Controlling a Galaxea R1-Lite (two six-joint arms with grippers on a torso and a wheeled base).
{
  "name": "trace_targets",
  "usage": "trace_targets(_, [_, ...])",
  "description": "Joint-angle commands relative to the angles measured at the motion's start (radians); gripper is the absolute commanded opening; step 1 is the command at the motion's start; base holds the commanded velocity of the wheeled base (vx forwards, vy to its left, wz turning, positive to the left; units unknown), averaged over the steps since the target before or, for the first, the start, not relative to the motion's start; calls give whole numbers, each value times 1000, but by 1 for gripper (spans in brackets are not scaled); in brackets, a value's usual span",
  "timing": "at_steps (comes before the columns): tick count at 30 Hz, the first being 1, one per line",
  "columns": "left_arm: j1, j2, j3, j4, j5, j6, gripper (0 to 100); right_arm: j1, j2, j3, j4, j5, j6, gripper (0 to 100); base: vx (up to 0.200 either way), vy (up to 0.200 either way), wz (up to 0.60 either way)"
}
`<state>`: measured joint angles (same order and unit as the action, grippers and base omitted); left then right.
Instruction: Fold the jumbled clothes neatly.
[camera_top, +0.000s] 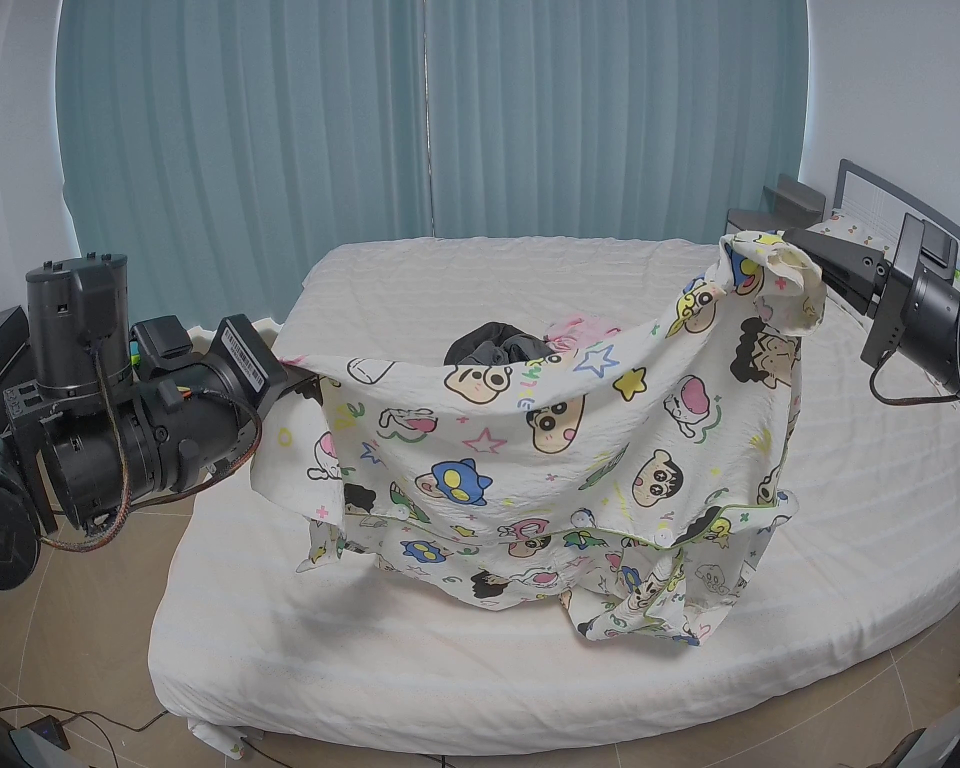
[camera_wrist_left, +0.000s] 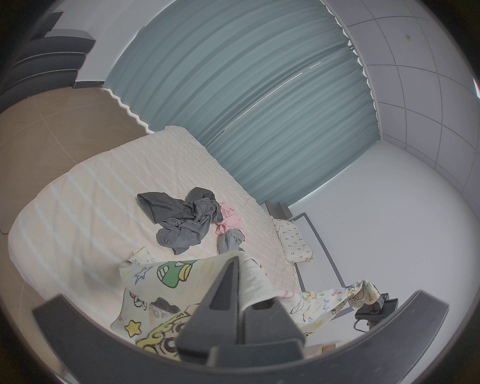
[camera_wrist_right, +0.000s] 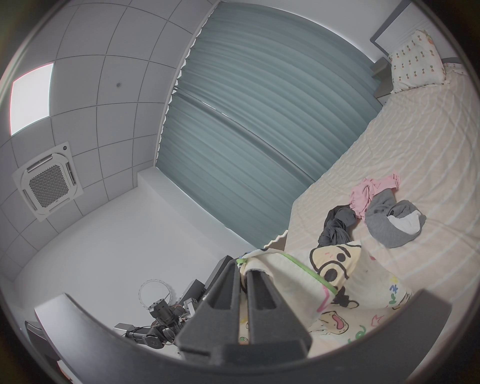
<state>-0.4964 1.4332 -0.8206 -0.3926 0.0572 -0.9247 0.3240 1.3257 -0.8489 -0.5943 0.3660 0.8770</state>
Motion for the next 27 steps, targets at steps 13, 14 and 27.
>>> trace_targets(13, [-79,59,-23,-5,10,3,0,-7,6,24,-1,-2,-1,0,0,-200,0])
trace_targets(14, [-85,69,-32,-5,10,4,0,-10,3,24,-2,-2,-1,0,0,-200,0])
trace_targets(27, [-145,141,-121,-5,26,3,0,-30,-10,-2,-10,-7,-3,0,0,-200,0])
